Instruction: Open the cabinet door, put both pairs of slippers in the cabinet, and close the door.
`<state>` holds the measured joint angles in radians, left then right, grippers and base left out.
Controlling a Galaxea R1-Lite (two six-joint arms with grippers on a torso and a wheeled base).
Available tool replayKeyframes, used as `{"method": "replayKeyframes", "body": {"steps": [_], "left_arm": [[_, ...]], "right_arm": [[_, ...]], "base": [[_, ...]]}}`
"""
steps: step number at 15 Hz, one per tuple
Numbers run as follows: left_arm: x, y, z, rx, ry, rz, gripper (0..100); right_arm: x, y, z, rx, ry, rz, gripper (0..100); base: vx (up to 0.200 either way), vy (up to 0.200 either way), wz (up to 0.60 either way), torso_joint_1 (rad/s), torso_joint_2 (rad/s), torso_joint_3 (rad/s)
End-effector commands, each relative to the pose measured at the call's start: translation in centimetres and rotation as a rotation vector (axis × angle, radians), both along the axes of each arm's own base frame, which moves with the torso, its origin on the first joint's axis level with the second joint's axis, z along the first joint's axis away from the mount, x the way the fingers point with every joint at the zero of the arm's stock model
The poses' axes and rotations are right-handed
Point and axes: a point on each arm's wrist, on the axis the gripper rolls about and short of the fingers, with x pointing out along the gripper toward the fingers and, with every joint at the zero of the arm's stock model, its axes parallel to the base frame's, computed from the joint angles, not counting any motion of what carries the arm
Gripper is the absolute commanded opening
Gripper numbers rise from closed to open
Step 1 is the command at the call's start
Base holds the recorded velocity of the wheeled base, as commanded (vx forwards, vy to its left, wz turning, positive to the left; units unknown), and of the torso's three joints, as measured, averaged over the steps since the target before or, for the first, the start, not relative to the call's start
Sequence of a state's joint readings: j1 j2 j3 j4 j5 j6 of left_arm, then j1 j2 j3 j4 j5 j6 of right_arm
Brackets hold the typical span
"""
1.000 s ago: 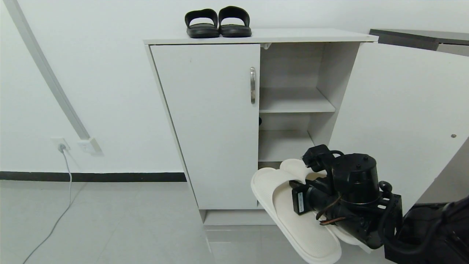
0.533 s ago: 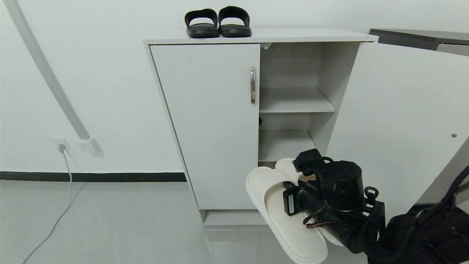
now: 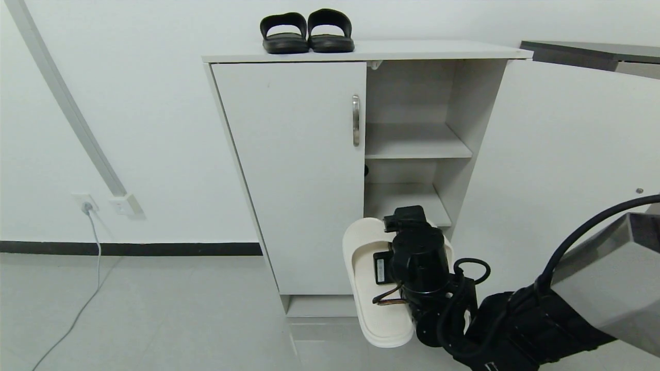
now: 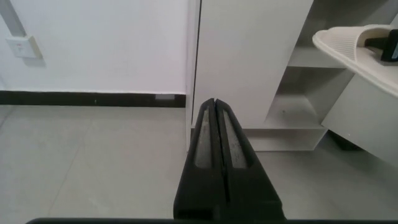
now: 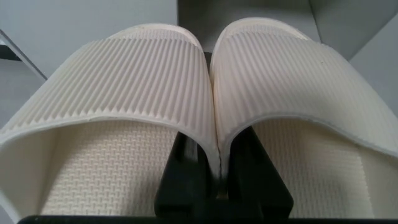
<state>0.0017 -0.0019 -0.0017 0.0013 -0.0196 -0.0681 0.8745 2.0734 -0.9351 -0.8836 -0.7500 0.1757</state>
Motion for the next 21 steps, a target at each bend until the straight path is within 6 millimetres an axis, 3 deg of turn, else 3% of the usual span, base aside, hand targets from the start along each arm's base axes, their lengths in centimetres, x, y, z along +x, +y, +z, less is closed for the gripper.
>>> {"method": "replayKeyframes", "body": {"steps": [1, 4, 12, 21], "left_arm": [[0.0, 0.0, 0.0, 0.001, 0.004, -0.001, 0], [0.0, 0.0, 0.0, -0.002, 0.004, -0.001, 0], [0.0, 0.0, 0.0, -0.002, 0.002, -0.001, 0], [0.0, 0.0, 0.0, 0.001, 0.002, -0.002, 0]], "right_arm": [[0.3, 0.1, -0.5, -0.008, 0.007, -0.005, 0], [1.0, -0.6, -0.7, -0.014, 0.011, -0.034, 0], [2.3, -1.0, -2.8, -0.025, 0.028, -0.053, 0], [3.8, 0.0, -5.7, -0.029, 0.033, -0.037, 0]], "base": [[0.000, -0.200, 0.00, 0.012, 0.00, 0.002], [0.000, -0.200, 0.00, 0.002, 0.00, 0.001], [0.000, 0.000, 0.00, 0.000, 0.00, 0.000], [0.000, 0.000, 0.00, 0.001, 0.00, -0.030]]}}
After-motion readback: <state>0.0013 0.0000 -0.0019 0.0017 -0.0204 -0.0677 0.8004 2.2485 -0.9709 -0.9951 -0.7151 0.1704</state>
